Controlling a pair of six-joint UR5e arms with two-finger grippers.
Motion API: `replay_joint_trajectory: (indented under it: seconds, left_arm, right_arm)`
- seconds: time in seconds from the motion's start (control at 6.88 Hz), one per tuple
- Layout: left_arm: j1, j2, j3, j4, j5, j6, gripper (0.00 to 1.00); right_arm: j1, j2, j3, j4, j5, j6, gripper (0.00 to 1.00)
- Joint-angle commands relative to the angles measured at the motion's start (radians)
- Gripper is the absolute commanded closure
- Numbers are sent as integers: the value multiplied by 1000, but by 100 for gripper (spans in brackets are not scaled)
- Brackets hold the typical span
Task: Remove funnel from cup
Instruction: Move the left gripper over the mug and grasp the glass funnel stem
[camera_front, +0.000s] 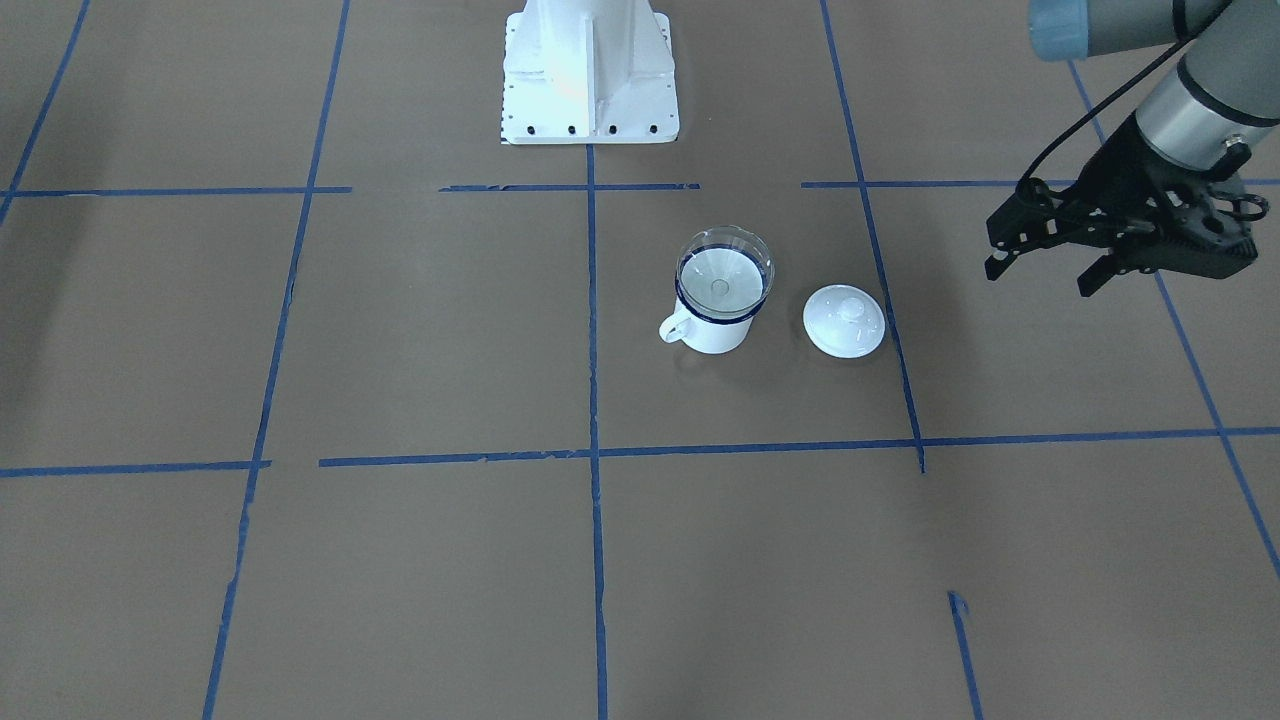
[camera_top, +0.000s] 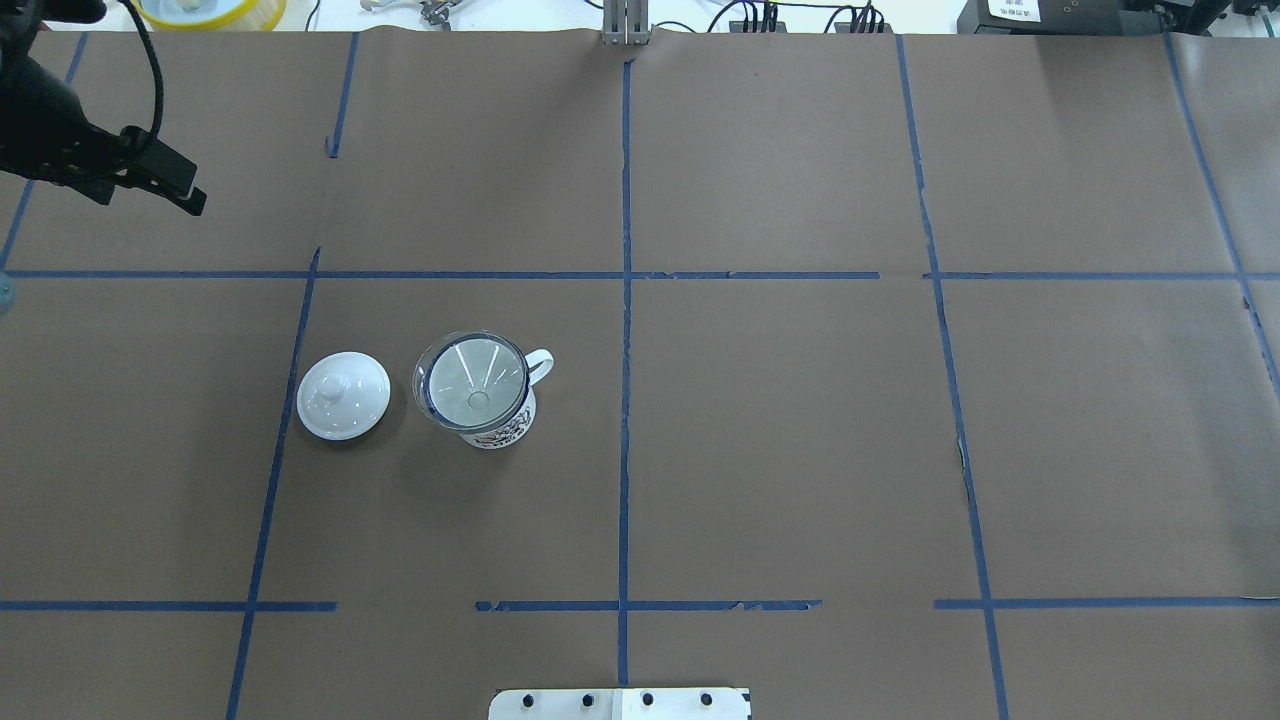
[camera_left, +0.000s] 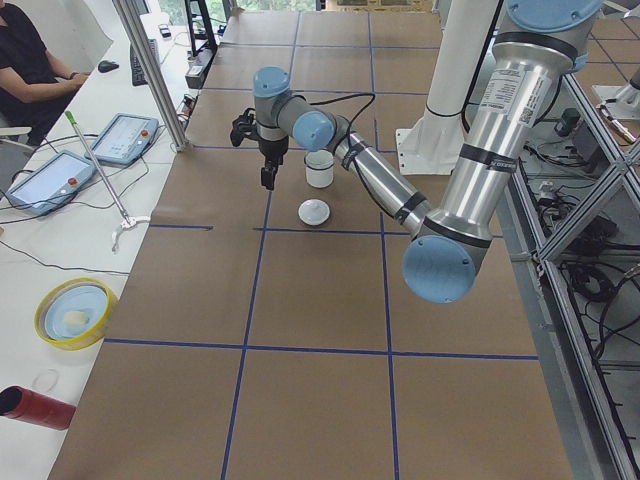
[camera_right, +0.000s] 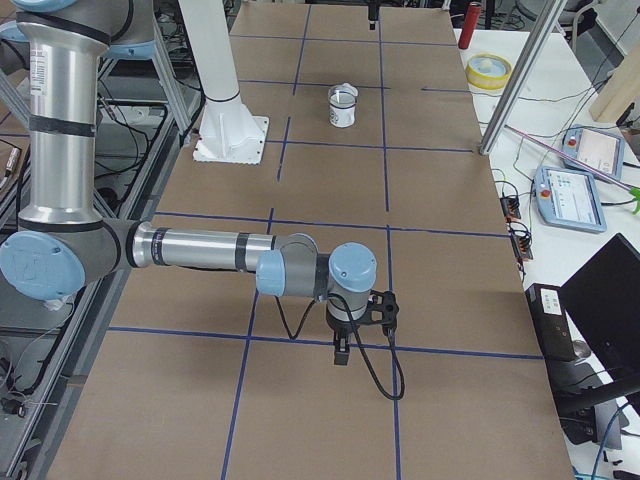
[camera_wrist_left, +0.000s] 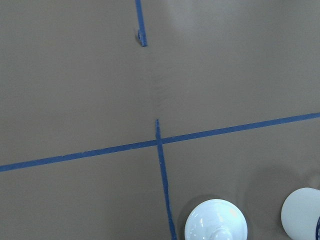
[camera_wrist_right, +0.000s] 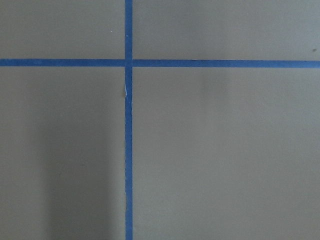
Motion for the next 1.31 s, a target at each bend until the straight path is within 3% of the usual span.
replay_joint_trajectory:
  seconds: [0.0, 0.29, 0.73, 1.16]
  left_arm:
    - [76, -59, 38, -2, 7, -31, 0]
    - [298, -128, 41, -5, 214, -337, 0]
    - [418, -159, 77, -12, 253, -433, 0]
    - [431, -169, 142, -58, 251, -441, 37]
  right_arm:
    - [0, -1, 0, 0, 0, 0, 0]
    - [0, 0, 0, 0, 0, 0, 0]
    - [0, 0, -1, 0, 0, 0, 0]
    - [0, 0, -1, 0, 0, 0, 0]
